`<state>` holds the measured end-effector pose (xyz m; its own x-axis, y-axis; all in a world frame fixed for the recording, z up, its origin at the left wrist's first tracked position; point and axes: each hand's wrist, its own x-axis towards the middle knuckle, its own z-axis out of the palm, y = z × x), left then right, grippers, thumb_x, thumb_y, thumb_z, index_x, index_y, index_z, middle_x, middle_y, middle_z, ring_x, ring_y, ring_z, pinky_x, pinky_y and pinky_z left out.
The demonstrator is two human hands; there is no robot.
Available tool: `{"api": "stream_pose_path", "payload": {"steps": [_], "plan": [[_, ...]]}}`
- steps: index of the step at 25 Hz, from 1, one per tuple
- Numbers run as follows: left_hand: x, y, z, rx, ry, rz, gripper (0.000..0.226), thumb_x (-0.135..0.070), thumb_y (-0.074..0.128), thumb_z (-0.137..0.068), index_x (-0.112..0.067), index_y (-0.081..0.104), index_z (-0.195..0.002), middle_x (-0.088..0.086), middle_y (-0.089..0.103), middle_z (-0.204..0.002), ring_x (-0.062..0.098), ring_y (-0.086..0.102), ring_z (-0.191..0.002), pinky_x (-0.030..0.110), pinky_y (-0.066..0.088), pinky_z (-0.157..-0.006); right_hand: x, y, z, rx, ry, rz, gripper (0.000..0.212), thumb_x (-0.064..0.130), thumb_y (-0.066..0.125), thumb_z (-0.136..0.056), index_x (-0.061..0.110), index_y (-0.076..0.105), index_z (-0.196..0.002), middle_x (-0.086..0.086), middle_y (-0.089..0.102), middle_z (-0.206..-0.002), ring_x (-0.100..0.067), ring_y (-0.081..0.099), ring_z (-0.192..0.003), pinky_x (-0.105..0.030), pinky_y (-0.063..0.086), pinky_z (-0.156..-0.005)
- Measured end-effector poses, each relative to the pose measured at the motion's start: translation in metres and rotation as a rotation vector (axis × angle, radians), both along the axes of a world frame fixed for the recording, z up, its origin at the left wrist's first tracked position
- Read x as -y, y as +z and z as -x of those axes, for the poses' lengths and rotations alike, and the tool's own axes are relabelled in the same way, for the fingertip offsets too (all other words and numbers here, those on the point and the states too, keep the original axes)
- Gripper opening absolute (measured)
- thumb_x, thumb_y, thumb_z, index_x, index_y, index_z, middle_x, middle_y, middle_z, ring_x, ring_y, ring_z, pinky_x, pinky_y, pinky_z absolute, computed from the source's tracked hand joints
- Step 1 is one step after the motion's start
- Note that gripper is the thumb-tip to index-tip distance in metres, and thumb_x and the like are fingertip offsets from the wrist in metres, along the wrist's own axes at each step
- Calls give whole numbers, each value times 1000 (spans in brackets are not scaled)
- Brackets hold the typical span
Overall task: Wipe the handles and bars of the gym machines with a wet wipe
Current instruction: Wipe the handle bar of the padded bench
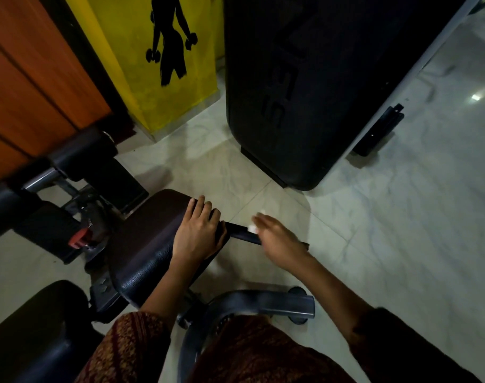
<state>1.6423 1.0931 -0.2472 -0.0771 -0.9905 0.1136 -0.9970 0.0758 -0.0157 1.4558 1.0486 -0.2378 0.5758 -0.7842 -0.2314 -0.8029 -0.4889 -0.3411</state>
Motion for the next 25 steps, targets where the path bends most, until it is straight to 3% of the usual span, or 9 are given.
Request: {"api": "stream_pose_path", "payload": {"steps": [2, 4, 6, 13, 18, 21, 25], "plan": [[0, 2, 2, -12, 3, 4, 46, -36, 36, -86, 0, 64, -86, 24, 64, -99, 42, 57, -107, 53, 42, -96, 4, -12, -34, 39, 173, -53, 49, -2, 39, -92, 2, 33, -140, -12, 33, -147, -25, 29, -137, -29, 23, -110], [0, 2, 2, -27, 7, 3, 47, -37, 36, -87, 1, 64, -85, 25, 64, -99, 42, 58, -107, 53, 42, -96, 6, -24, -45, 22, 256, -102, 41, -1, 41, -90, 4, 44, -132, -12, 45, -135, -30, 45, -124, -36, 36, -100], [-1, 1, 1, -12, 3, 1, 45, -37, 38, -85, 0, 64, -86, 24, 64, -100, 42, 57, -108, 52, 42, -97, 8, -27, -32, -44, 185, -93, 38, 4, 40, -91, 8, 45, -129, -10, 49, -127, -31, 53, -113, -38, 43, -89], [1, -1, 0, -18, 13, -2, 42, -35, 39, -83, -1, 64, -87, 23, 63, -100, 41, 55, -110, 51, 40, -99, 20, 17, 25, -377, -23, -243, 28, 8, 41, -92, 9, 53, -117, -15, 53, -118, -31, 54, -109, -32, 42, -81], [1, 1, 0, -14, 9, -4, 43, -34, 36, -84, 0, 63, -86, 23, 63, -99, 41, 56, -108, 51, 41, -98, 16, 5, -36, -155, 66, -202, 31, 5, 42, -92, 2, 49, -122, -19, 55, -120, -33, 53, -112, -37, 44, -87], [0, 1, 0, -6, 11, -20, 44, -35, 36, -84, 0, 64, -86, 24, 63, -100, 41, 56, -108, 51, 41, -98, 1, -6, -36, -179, 163, -80, 45, 4, 35, -95, 1, 31, -139, -18, 48, -128, -32, 49, -116, -38, 42, -90], [0, 1, 0, -16, 13, -19, 43, -35, 37, -84, 0, 63, -85, 24, 63, -99, 42, 56, -108, 52, 41, -97, -3, -8, 1, -206, 72, 47, 37, 12, 30, -99, 4, 35, -134, -13, 50, -128, -29, 53, -114, -37, 43, -89]]}}
